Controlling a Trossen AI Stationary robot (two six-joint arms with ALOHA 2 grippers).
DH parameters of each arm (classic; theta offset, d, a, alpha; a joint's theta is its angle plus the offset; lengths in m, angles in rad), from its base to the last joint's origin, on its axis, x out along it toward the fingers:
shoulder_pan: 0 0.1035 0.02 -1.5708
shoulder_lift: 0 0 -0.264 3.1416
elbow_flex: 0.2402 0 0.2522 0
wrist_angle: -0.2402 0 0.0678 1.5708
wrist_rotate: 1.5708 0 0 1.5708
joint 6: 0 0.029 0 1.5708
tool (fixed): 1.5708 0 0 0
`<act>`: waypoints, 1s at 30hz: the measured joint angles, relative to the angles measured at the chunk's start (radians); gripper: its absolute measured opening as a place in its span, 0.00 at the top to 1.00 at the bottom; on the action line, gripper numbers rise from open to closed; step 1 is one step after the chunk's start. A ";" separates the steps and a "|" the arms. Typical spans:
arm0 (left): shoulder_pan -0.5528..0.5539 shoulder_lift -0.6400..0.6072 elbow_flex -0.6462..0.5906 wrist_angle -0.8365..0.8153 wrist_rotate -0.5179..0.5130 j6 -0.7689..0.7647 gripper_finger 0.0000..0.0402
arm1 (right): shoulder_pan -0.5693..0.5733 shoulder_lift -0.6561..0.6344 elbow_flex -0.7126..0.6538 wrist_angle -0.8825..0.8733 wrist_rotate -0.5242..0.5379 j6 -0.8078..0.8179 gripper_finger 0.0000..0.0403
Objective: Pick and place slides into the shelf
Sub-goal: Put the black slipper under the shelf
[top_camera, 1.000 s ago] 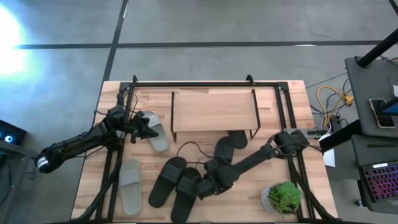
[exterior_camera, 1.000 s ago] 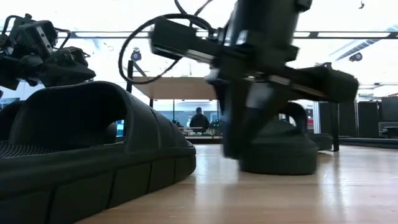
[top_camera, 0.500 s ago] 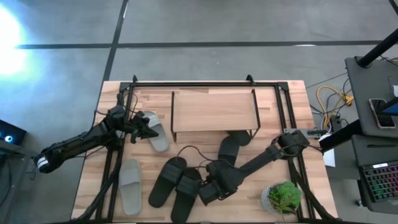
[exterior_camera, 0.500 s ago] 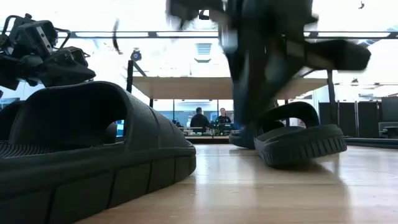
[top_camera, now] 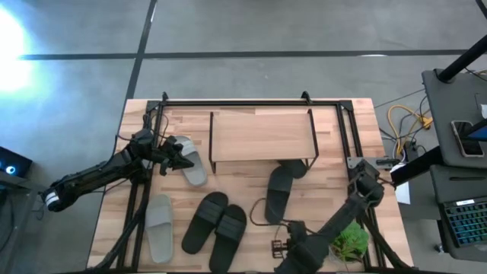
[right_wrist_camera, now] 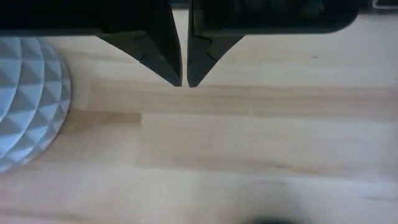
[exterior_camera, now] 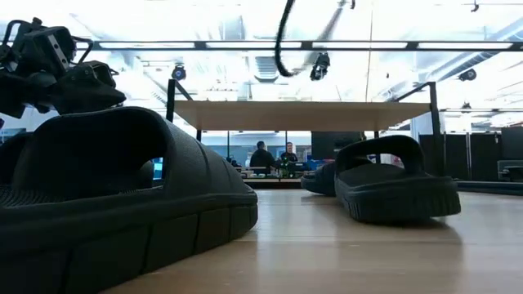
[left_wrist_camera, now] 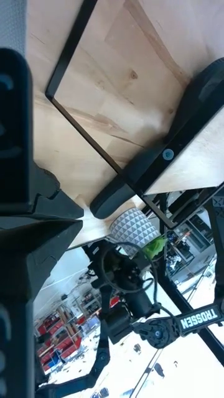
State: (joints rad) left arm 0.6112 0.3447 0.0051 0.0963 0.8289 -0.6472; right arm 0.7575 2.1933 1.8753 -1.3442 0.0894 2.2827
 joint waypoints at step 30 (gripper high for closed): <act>0.000 0.002 0.000 0.000 0.000 0.000 1.00 | -0.230 -0.001 -0.071 -0.227 0.509 -1.354 0.41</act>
State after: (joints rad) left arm 0.6109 0.3462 0.0051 0.0960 0.8290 -0.6472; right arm 0.5279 2.1925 1.8047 -1.5711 0.5981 0.9284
